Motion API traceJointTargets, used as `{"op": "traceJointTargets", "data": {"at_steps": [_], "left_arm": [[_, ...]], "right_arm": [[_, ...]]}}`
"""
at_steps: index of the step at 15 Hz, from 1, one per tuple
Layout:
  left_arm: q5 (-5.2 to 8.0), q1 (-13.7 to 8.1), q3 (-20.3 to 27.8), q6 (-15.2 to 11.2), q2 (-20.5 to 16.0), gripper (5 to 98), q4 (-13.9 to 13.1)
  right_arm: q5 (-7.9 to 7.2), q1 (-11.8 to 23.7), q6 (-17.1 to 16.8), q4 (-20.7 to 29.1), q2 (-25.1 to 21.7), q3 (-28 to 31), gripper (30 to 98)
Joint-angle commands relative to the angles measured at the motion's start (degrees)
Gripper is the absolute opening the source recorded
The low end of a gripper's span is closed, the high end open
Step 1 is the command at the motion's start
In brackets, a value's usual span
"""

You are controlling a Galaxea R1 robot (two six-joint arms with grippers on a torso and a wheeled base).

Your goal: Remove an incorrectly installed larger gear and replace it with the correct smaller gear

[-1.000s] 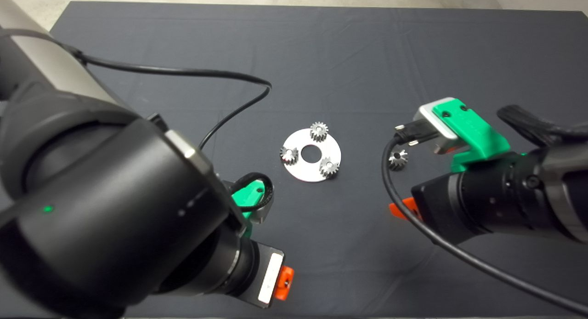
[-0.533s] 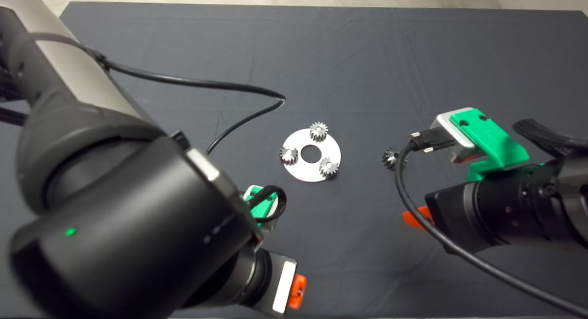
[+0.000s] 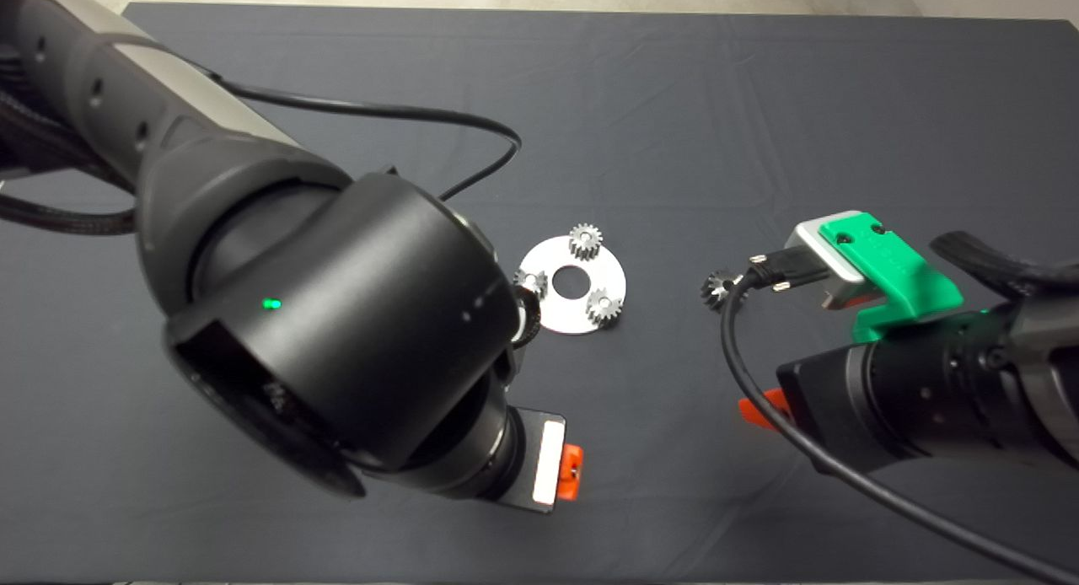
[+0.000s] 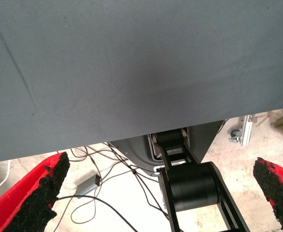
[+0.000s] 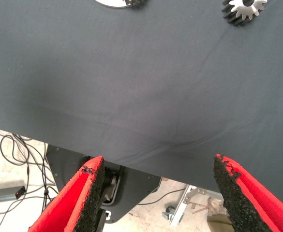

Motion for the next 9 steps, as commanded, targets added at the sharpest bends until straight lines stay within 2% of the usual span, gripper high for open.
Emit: {"op": "traceJointTargets", "data": {"at_steps": [1, 3, 5, 9], "left_arm": [[3.31, -1.1, 0.1, -0.4, -0.2, 97.6, -1.3], [3.31, -1.1, 1.4, -0.4, 0.6, 97.6, -1.0], [3.31, -1.1, 3.0, -0.4, 0.0, 97.6, -0.9], [3.4, -1.1, 3.7, -0.1, 0.0, 97.6, -1.0]], "right_arm": [[-4.05, 0.2, 0.6, 0.9, 0.5, 0.1, 59.4], [-4.13, -2.1, 0.6, 0.3, 0.2, -0.1, 59.4], [-4.05, -4.7, 0.6, -1.7, 0.8, 0.0, 59.4], [-4.09, -6.0, 0.7, -1.3, 0.5, -0.1, 59.4]]}}
